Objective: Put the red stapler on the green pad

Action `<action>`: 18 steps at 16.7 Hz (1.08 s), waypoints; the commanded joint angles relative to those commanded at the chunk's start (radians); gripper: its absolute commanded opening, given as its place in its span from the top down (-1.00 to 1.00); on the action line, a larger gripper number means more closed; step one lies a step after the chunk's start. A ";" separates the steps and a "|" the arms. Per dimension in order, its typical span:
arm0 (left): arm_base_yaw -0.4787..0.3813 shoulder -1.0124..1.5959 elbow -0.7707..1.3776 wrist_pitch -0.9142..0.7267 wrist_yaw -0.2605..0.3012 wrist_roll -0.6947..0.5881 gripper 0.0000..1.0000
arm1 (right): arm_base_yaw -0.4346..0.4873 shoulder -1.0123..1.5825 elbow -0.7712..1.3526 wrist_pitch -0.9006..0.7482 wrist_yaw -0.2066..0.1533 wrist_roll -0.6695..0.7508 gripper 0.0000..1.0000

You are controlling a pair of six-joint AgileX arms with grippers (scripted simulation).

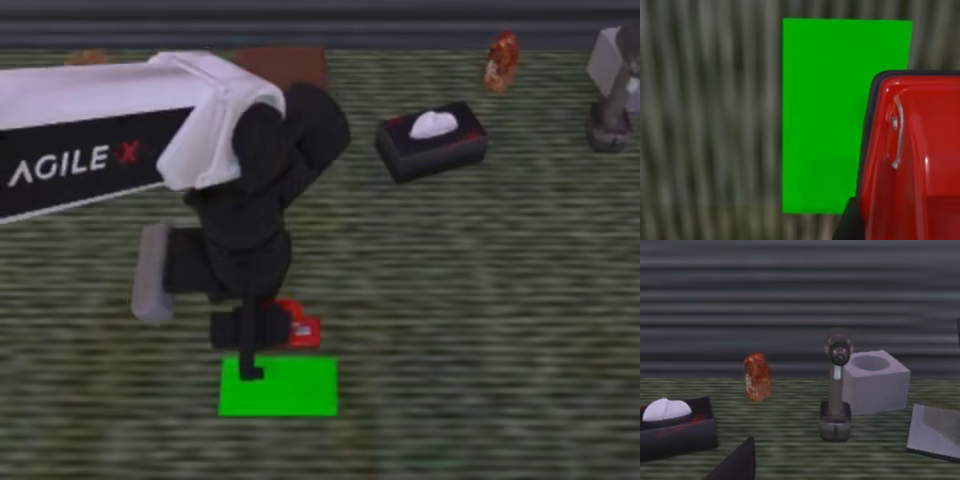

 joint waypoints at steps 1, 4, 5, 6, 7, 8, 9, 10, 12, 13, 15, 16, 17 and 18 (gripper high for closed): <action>-0.001 0.016 -0.030 0.047 0.000 -0.002 1.00 | 0.000 0.000 0.000 0.000 0.000 0.000 -1.00; -0.005 0.060 -0.109 0.174 0.002 -0.008 1.00 | 0.000 0.000 0.000 0.000 0.000 0.000 -1.00; -0.006 0.069 -0.126 0.200 0.002 -0.010 1.00 | 0.000 0.000 0.000 0.000 0.000 0.000 -1.00; -0.006 0.074 -0.136 0.215 0.001 -0.011 1.00 | 0.000 0.000 0.000 0.000 0.000 0.000 -1.00; -0.007 0.076 -0.139 0.219 0.001 -0.011 1.00 | 0.000 0.000 0.000 0.000 0.000 0.000 -1.00; -0.007 0.076 -0.139 0.219 0.001 -0.011 1.00 | 0.000 0.000 0.000 0.000 0.000 0.000 -1.00; -0.007 0.076 -0.139 0.219 0.001 -0.011 1.00 | 0.000 0.000 0.000 0.000 0.000 0.000 -1.00; -0.007 0.076 -0.139 0.219 0.001 -0.011 1.00 | 0.000 0.000 0.000 0.000 0.000 0.000 -1.00; -0.007 0.076 -0.139 0.219 0.001 -0.011 0.70 | 0.000 0.000 0.000 0.000 0.000 0.000 -1.00; -0.007 0.076 -0.139 0.219 0.001 -0.011 0.55 | 0.000 0.000 0.000 0.000 0.000 0.000 -1.00; -0.007 0.076 -0.139 0.219 0.001 -0.011 0.25 | 0.000 0.000 0.000 0.000 0.000 0.000 -1.00; -0.007 0.076 -0.139 0.219 0.001 -0.011 0.10 | 0.000 0.000 0.000 0.000 0.000 0.000 -1.00; -0.007 0.076 -0.139 0.219 0.001 -0.011 -0.06 | 0.000 0.000 0.000 0.000 0.000 0.000 -1.00; -0.007 0.076 -0.139 0.219 0.001 -0.011 -0.21 | 0.000 0.000 0.000 0.000 0.000 0.000 -1.00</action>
